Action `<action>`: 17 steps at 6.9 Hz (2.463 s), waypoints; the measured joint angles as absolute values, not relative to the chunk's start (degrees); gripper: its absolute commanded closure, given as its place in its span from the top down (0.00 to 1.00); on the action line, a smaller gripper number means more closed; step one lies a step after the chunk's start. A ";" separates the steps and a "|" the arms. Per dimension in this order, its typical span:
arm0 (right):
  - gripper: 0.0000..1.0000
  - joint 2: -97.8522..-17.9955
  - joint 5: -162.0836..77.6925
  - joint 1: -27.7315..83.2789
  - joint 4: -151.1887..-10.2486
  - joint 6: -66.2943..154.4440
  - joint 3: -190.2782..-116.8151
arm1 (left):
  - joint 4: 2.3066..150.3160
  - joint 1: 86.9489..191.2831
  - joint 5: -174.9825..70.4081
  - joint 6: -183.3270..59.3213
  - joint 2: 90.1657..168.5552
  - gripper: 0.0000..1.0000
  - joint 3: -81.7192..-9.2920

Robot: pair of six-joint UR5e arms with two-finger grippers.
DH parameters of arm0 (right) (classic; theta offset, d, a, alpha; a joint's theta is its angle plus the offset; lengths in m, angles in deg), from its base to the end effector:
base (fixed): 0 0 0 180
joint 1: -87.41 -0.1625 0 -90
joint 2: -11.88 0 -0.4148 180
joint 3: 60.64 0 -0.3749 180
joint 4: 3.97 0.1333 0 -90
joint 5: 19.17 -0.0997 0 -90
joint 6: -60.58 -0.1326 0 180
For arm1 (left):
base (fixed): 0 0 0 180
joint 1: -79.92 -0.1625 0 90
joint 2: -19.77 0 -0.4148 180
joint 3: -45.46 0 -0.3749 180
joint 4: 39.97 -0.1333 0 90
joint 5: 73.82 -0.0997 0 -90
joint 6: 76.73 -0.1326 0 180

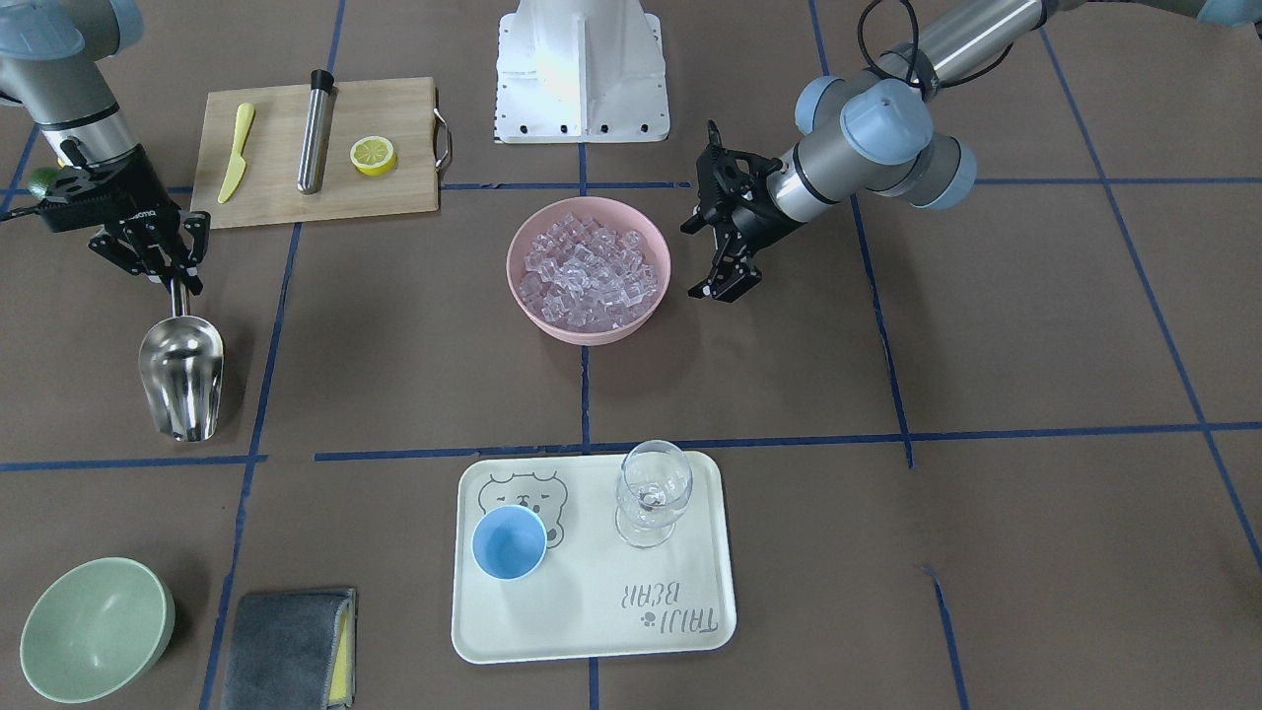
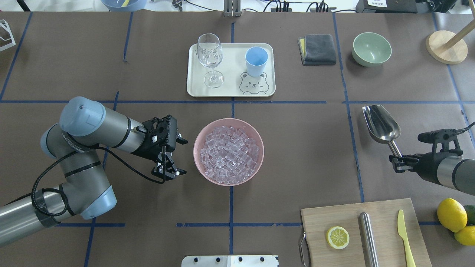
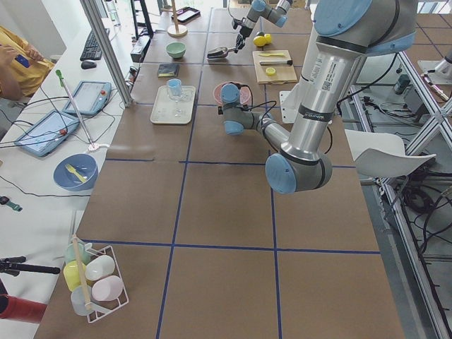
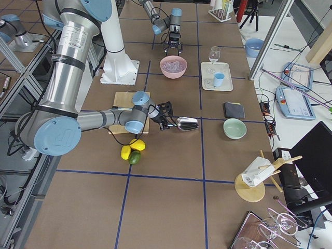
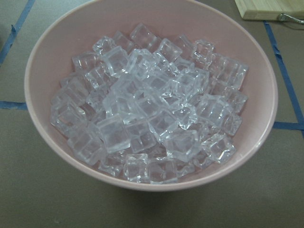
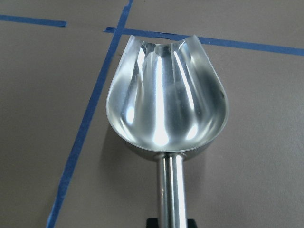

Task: Put ice in cup with scoop
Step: 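Grasp the metal ice scoop handle with the right gripper and lift it, then carry the scoop with the right gripper over the pink bowl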

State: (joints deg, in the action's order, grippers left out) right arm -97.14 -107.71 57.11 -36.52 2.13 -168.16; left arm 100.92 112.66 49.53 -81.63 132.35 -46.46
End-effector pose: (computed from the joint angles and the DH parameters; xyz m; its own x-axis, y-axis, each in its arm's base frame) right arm -0.2809 -0.3225 0.5561 0.6854 -0.2053 0.6986 -0.1924 0.8743 0.4457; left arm 0.4996 -0.3930 0.3215 -0.0138 0.9984 -0.0555 -0.2118 0.0513 0.9760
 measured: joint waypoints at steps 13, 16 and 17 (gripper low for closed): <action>0.00 -49.49 -117.36 61.49 -113.95 40.03 -190.72 | 101.10 113.68 49.44 -81.66 131.83 1.00 -46.57; 0.00 -35.93 -117.52 61.40 -139.93 52.94 -189.27 | 101.10 113.79 49.18 -81.66 131.78 1.00 -46.18; 0.00 -32.16 -117.52 61.39 -146.11 55.58 -186.36 | 101.10 113.77 49.16 -81.65 131.76 1.00 -46.15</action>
